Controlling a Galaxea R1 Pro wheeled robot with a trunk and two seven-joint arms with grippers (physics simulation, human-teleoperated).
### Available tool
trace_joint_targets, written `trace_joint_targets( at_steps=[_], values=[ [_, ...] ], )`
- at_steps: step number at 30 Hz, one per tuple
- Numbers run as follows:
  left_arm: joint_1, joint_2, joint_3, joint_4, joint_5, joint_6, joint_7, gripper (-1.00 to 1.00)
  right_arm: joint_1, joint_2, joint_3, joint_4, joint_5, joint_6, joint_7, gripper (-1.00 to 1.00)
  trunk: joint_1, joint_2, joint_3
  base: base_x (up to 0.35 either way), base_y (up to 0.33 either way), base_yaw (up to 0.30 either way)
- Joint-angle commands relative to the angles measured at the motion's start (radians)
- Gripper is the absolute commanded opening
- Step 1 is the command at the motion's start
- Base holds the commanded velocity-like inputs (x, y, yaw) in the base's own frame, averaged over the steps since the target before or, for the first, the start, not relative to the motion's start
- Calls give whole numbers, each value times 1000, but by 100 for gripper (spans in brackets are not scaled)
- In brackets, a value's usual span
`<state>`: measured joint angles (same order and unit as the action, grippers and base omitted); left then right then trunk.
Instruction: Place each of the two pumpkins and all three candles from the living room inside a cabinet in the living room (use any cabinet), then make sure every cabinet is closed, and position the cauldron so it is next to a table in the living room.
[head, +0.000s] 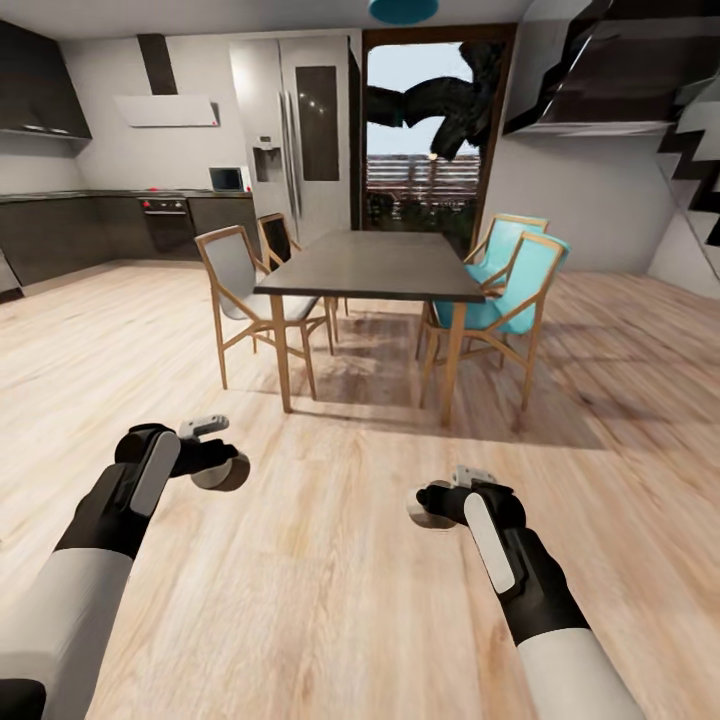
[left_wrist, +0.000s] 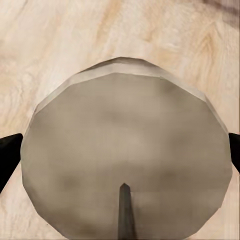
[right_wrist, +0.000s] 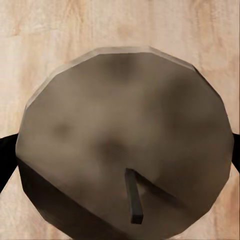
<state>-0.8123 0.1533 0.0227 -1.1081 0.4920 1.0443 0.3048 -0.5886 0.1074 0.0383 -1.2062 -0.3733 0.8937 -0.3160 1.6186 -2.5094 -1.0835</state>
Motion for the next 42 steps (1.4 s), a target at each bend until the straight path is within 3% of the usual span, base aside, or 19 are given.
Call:
trace_joint_targets(
  at_steps=[1, 42],
  values=[
    [-1, 0, 0, 2, 8, 3, 7, -100, -1, 0, 1, -1, -15, 1, -12, -100, 0, 0, -1, 336, 0, 234],
    [-1, 0, 0, 8, 8, 3, 7, -100, -1, 2, 3, 10, -13, 1, -12, -100, 0, 0, -1, 336, 10, 287]
  ],
)
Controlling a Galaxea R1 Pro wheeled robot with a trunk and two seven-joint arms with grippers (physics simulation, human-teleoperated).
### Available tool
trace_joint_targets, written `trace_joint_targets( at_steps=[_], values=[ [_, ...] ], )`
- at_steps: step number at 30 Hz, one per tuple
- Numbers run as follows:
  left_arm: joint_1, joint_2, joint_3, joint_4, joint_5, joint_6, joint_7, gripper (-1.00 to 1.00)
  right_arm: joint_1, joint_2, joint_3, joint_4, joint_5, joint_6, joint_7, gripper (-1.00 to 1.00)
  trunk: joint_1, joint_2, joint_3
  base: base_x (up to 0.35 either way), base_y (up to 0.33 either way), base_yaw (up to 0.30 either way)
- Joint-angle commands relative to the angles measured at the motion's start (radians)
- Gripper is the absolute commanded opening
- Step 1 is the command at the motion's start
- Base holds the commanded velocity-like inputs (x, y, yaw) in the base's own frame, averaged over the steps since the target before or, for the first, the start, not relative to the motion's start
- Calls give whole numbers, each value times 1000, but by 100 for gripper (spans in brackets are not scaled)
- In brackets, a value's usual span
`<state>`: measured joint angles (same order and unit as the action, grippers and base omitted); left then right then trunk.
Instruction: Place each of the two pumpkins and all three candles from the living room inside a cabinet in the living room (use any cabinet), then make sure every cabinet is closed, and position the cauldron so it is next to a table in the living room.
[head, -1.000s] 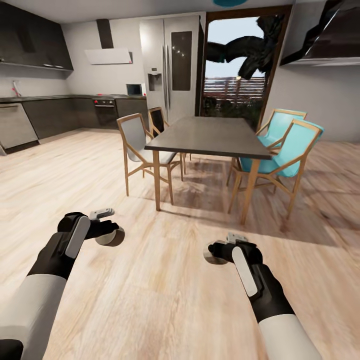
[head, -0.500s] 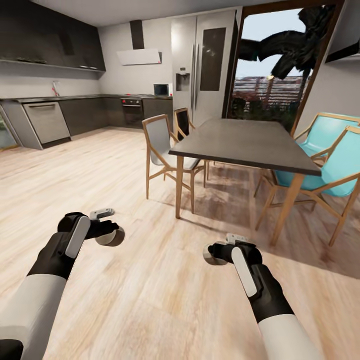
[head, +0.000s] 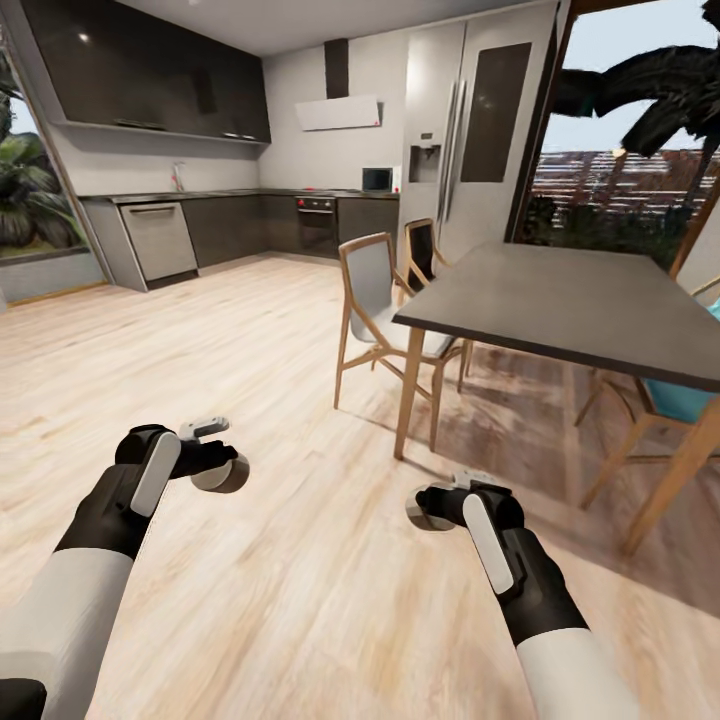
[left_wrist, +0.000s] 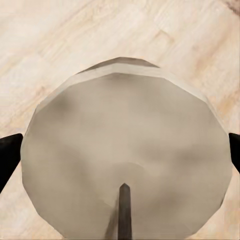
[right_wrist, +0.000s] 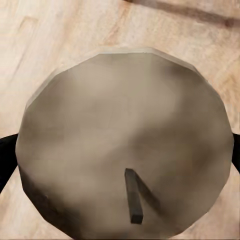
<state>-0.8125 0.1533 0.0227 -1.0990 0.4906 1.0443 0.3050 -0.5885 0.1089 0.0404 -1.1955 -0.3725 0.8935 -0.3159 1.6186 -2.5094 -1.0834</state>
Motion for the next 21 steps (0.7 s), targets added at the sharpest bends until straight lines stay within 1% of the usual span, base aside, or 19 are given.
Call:
trace_joint_targets(
  at_steps=[1, 10, 21],
  values=[
    [-1, 0, 0, -1, 9, 3, 6, -100, -1, 0, 1, -1, -14, 1, -12, -100, 0, 0, -1, 336, 91, 291],
    [-1, 0, 0, -1, 9, 3, 6, -100, -1, 0, 1, -1, -14, 1, -12, -100, 0, 0, -1, 327, 140, 291],
    [-1, 0, 0, -1, 9, 3, 6, -100, -1, 0, 1, -1, -14, 1, -11, -100, 0, 0, -1, 304, 192, 284]
  ],
)
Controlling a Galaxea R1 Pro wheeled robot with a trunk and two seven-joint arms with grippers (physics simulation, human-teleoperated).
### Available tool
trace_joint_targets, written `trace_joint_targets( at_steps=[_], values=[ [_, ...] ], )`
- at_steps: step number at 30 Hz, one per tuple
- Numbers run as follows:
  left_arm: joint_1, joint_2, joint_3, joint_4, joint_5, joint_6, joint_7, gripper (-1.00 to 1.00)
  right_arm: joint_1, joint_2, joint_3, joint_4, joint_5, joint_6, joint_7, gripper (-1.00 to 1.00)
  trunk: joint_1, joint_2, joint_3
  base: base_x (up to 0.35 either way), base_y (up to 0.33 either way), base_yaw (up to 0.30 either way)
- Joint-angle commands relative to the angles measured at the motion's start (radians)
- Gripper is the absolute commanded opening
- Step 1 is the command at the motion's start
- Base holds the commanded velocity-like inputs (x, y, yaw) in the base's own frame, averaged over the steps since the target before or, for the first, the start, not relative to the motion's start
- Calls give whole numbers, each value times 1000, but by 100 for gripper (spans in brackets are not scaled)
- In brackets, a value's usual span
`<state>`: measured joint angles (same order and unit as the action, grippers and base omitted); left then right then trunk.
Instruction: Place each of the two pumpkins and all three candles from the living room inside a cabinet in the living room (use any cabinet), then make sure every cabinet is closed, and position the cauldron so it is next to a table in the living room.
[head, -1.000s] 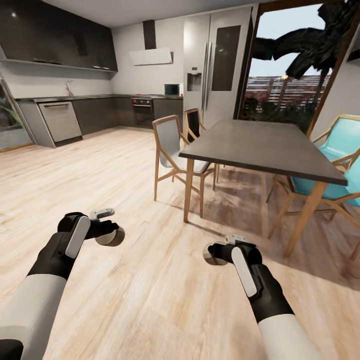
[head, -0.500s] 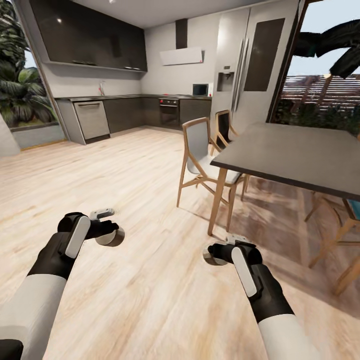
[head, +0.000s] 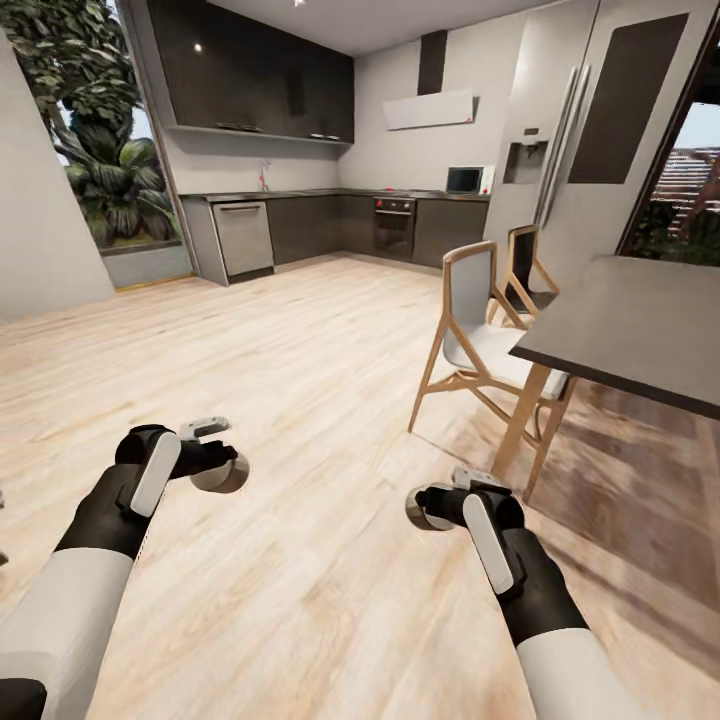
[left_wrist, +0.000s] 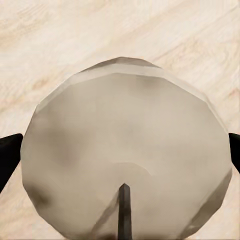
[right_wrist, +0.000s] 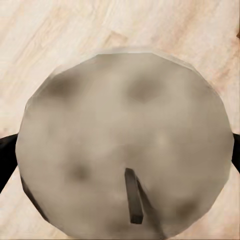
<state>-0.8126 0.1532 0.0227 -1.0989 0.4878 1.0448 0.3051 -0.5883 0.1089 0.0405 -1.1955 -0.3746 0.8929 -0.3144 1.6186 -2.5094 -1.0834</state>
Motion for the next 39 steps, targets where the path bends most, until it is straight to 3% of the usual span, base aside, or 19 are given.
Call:
trace_joint_targets(
  at_steps=[1, 9, 24, 39],
  values=[
    [0, 0, 0, -1, 12, 2, 6, -100, -1, 0, 1, -1, -12, 1, -12, -100, 0, 0, -1, 298, 202, 181],
    [0, 0, 0, -1, 12, 2, 6, -100, -1, 0, 1, -1, -12, 1, -13, -100, 0, 0, -1, 290, 210, 81],
    [0, 0, 0, -1, 13, 2, 5, -100, -1, 0, 1, -1, -12, 1, -13, -100, 0, 0, -1, 264, 222, 274],
    [0, 0, 0, -2, 12, 2, 5, -100, -1, 0, 2, 1, -12, 1, -13, -100, 0, 0, -1, 30, 26, 291]
  ],
)
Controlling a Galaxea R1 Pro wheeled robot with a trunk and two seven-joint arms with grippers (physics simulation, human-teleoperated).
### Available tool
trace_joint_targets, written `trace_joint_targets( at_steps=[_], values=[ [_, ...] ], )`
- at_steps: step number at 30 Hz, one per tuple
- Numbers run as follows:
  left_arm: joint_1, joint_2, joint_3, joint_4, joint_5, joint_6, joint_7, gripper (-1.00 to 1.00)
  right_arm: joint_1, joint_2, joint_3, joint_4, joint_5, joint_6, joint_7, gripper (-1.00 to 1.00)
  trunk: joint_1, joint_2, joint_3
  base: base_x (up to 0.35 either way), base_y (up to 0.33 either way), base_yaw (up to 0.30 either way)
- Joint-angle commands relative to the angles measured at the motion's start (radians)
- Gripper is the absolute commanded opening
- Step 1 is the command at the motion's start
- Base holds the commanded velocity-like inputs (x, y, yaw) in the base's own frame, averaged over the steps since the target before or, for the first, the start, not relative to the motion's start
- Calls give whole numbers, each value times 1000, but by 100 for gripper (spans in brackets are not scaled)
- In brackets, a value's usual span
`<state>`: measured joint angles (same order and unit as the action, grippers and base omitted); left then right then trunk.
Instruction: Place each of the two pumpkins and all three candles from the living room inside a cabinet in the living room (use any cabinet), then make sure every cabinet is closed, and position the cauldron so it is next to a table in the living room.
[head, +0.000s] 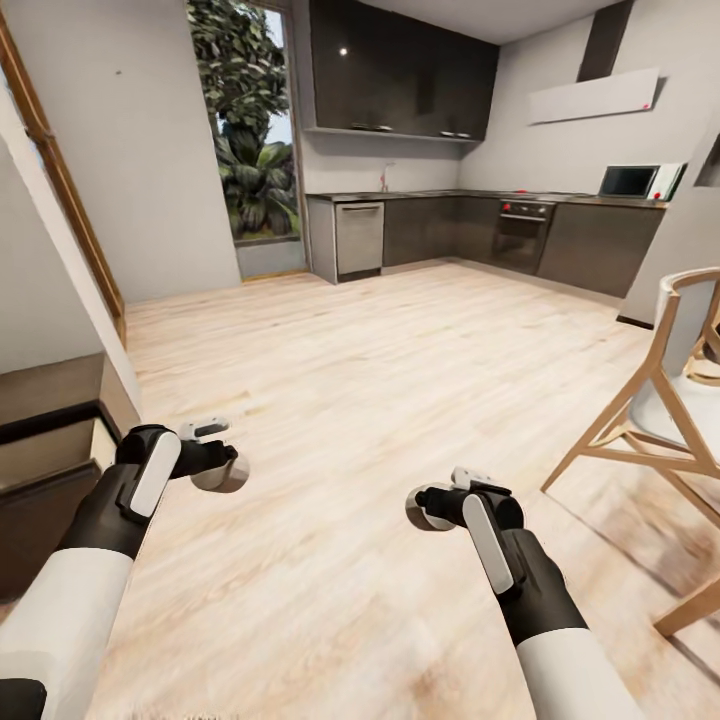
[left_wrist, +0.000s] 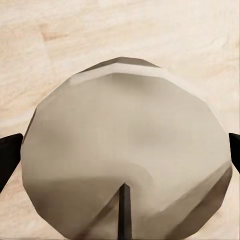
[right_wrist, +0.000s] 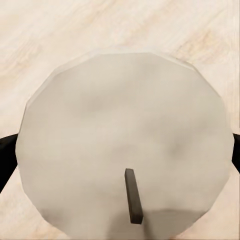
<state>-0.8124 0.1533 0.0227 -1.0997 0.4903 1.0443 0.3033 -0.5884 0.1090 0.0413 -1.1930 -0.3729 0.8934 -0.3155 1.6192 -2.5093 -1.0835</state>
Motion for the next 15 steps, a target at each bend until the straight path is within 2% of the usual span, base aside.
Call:
trace_joint_targets(
  at_steps=[1, 15],
  values=[
    [-1, 0, 0, -1, 10, 3, 7, -100, -1, 0, 1, -1, -14, 1, -12, -100, 0, 0, -1, 0, 0, 291],
    [-1, 0, 0, 0, 10, 3, 6, -100, -1, 0, 2, 0, -14, 1, -12, -100, 0, 0, -1, 0, 0, 292]
  ],
)
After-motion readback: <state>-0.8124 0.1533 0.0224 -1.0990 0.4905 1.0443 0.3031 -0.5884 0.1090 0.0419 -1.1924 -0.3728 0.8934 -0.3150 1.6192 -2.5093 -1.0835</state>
